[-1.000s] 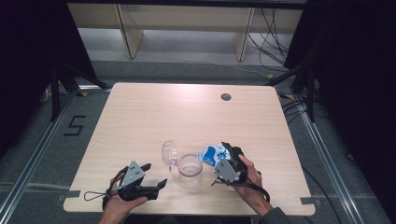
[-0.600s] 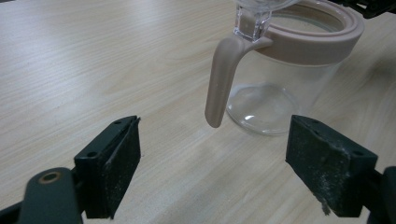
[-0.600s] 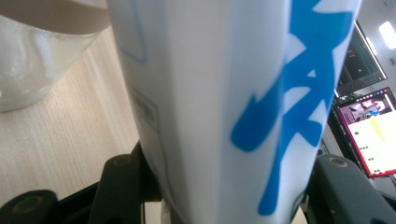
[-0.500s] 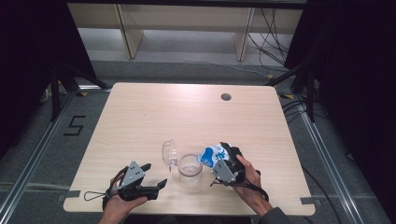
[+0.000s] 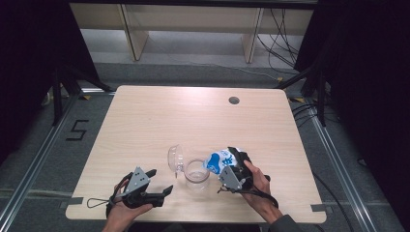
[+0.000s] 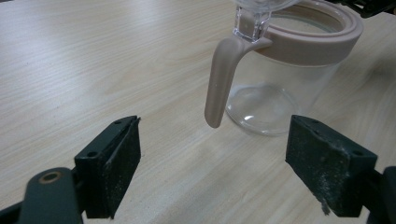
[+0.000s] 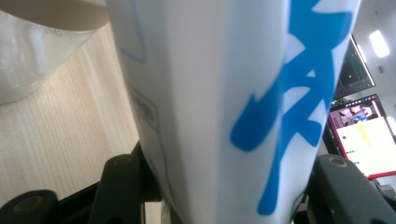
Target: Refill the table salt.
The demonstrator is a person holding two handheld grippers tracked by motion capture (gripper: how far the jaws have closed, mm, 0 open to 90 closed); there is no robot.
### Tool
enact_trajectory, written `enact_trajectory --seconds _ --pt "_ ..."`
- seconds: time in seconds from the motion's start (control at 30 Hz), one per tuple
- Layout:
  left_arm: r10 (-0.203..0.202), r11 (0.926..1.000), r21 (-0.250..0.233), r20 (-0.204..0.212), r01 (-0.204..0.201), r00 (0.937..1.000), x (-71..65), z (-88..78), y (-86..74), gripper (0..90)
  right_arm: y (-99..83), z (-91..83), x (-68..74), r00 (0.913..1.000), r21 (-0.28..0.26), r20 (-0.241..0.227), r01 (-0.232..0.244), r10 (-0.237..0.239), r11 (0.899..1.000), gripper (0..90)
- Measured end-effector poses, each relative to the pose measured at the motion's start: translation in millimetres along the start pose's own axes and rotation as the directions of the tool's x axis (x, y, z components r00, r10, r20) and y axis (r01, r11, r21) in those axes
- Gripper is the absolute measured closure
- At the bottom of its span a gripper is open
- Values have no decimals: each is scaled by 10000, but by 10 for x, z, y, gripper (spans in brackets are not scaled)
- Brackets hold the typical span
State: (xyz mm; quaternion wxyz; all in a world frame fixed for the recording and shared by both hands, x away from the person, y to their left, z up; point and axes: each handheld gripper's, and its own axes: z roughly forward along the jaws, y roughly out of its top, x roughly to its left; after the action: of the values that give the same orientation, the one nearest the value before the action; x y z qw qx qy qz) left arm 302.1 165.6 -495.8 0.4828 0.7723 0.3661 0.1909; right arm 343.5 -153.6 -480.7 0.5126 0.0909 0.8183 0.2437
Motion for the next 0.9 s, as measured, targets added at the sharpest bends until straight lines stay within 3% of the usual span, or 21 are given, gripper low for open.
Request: enact_trajectory --seconds 0.2,0.23,0.33,0.4,0.9 --pt "-107 9999 4 18 107 9999 -5 3 -2 177 5 5 -2 9991 -70 201 363 -362 9993 489" --pt "-88 10000 14 26 88 10000 -4 3 -2 177 11 5 -17 9975 -113 256 658 -655 9978 489" --pt "-17 10000 27 23 17 10000 2 2 0 176 10 -5 6 9983 39 316 498 -499 9988 489" --pt "-116 9999 27 28 116 9999 -4 4 -2 176 10 8 9 9962 -4 439 753 -752 9972 489" --pt "-4 10000 8 6 4 10000 1 1 0 177 27 18 35 9908 116 686 1161 -1166 9932 491"
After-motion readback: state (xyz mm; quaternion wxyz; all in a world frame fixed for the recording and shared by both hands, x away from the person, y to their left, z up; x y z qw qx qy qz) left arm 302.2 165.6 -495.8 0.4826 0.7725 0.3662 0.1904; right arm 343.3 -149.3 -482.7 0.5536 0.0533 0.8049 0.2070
